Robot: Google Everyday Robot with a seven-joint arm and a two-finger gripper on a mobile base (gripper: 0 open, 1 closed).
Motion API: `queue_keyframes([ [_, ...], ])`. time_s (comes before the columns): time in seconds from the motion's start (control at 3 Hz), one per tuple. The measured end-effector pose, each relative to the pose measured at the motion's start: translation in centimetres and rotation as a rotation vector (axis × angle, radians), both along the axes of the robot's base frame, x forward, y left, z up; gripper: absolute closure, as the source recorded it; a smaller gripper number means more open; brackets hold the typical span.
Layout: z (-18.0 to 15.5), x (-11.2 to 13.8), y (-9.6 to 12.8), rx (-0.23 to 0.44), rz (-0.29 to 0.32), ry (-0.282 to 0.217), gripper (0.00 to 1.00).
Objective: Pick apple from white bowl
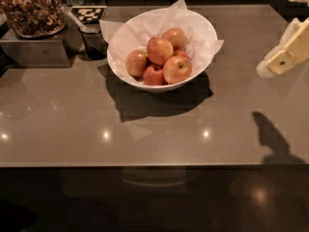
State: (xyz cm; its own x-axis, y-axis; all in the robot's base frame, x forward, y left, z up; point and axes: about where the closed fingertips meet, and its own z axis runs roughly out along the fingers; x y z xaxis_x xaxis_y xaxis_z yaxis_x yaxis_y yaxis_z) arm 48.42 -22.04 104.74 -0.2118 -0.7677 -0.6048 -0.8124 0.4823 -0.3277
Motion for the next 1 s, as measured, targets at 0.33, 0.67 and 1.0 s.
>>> queue_keyframes([
  [0.33,0.0,0.0,0.0,0.000,0.000,0.000,0.00],
  [0.67,-0.4,0.6,1.7,0.101,-0.015,-0.019,0.00],
  [1.0,-1.1,2.8,5.4,0.233,-0.018,-0.011,0.00],
])
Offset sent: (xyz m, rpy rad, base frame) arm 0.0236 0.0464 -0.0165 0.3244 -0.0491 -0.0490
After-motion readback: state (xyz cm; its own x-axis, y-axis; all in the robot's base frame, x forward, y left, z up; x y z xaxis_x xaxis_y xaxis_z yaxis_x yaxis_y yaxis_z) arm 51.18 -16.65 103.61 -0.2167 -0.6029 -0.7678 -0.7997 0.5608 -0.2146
